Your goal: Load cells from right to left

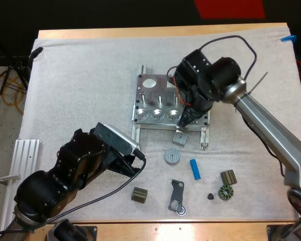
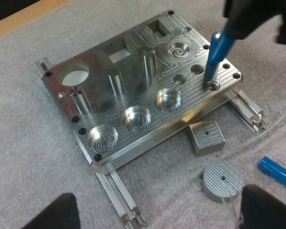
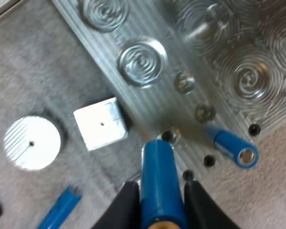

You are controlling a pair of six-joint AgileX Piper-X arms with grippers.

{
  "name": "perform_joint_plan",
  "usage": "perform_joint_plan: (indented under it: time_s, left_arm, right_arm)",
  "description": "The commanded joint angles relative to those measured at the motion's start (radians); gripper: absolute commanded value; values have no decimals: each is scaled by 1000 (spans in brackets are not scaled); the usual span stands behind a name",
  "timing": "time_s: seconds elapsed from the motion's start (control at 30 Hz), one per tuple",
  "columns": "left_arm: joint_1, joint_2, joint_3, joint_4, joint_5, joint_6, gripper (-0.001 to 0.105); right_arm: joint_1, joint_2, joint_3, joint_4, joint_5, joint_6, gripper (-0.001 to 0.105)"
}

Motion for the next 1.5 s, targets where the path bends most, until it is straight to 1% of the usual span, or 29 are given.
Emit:
perform_joint_plan:
  time_s: [0.0, 0.13, 0.27, 0.77, 0.93, 1.17, 1.47]
  left_arm:
    - [1, -6, 1, -13, -24, -1, 67]
    - [1, -6, 1, -13, -24, 7, 67]
    - [1, -6, 1, -13, -24, 7, 67]
    - [1, -6, 1, -13, -24, 24, 67]
    - [1, -6, 1, -13, -24, 24, 67]
    - [1, -6, 1, -13, -24, 24, 67]
    - [1, -6, 1, -13, -24, 24, 67]
  right_arm:
    - [-20, 23, -28, -5, 3, -9, 14]
    - [-54, 71, -66, -5, 3, -9, 14]
    - [-77, 95, -69, -3, -1, -9, 14]
    - [-78, 181, -69, -39, 1, -24, 14]
    - [-78, 203, -69, -43, 47, -32, 14]
    - [-78, 214, -69, -51, 50, -31, 14]
    - [-78, 226, -69, -47, -3, -17, 14]
